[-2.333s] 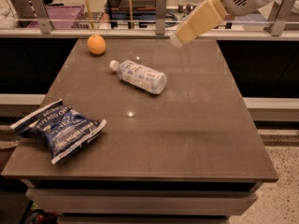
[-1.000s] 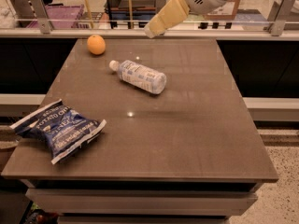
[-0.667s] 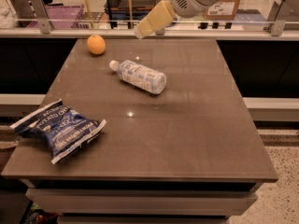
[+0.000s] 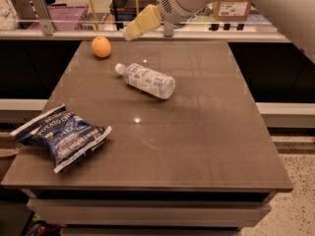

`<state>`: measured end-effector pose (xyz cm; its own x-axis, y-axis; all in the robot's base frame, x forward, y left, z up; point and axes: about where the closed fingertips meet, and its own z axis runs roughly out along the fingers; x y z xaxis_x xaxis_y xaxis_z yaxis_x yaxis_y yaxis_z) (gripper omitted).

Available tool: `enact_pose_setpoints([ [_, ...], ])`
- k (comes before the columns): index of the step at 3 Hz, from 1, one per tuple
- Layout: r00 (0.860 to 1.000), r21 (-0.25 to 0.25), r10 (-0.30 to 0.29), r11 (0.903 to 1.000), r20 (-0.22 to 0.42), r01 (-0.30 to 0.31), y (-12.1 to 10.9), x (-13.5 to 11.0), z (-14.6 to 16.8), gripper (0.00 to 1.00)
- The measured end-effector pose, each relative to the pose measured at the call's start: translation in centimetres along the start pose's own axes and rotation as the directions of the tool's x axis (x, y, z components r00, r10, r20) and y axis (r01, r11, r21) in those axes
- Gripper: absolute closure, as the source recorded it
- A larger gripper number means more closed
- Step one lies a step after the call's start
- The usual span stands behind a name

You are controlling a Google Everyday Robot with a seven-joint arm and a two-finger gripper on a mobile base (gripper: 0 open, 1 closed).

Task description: Pick orange

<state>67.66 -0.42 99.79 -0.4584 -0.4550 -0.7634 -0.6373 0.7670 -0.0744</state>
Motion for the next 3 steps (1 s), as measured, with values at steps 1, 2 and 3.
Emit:
enact_pose_setpoints([
  [1,0.999,-0.015,0.033,0.9993,-0.014,-0.034,0.8,-1.1,2.3,0.0],
  [2,0.998,-0.032,0.055,0.9979,-0.032,-0.056,1.3,-2.3,5.0,0.0],
  [3,0.994,-0.043,0.094,0.9944,-0.051,-0.096,1.7,-2.8,8.2,0.0],
])
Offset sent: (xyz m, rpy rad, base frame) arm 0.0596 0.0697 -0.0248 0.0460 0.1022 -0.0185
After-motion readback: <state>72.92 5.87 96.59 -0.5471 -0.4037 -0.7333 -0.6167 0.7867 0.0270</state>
